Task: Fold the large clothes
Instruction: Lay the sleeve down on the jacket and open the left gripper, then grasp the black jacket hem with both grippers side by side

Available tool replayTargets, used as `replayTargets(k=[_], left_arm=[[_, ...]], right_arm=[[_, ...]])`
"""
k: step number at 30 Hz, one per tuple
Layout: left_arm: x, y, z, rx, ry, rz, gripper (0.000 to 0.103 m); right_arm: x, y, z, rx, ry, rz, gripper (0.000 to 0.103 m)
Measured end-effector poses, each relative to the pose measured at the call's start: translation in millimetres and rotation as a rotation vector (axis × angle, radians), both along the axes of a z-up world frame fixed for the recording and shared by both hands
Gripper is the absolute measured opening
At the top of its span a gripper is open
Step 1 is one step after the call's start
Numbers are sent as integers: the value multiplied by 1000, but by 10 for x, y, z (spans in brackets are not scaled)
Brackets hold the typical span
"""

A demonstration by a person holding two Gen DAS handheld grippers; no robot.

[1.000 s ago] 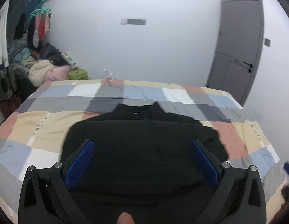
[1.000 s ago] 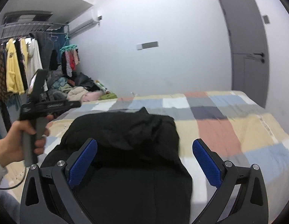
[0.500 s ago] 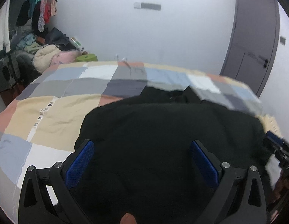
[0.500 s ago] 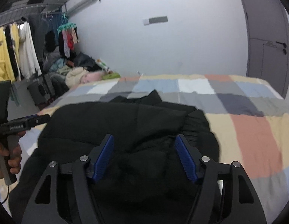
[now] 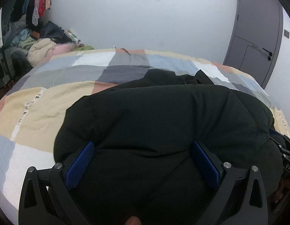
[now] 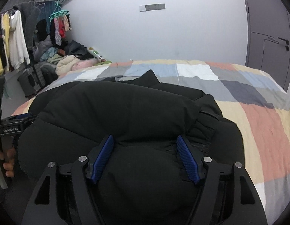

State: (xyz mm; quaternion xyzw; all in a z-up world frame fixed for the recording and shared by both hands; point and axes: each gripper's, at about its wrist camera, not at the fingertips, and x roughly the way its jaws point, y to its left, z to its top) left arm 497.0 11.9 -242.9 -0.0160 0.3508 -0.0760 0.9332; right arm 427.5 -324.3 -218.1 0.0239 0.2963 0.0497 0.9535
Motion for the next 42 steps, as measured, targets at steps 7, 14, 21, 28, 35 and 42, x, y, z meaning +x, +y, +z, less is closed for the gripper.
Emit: replayTargets(k=[7, 14, 21, 28, 35, 42], left_arm=[[172, -13, -147, -6, -13, -6, 103], [211, -24, -167, 6, 11, 8, 103], [-1, 37, 169, -13, 64, 47, 103], [-540, 58, 1082, -7, -29, 46, 103], [-1326, 45, 2005, -65, -134, 33, 103], [-2254, -23, 2452, -101, -182, 4, 103]], right_arm=[[148, -39, -163, 25, 4, -5, 70], [194, -7, -192, 16, 24, -17, 70], [-35, -54, 168, 89, 36, -48, 71], [-546, -19, 972, 80, -47, -46, 71], [-1250, 28, 1775, 60, -144, -46, 72], [-2005, 140, 2188, 5, -185, -46, 76]])
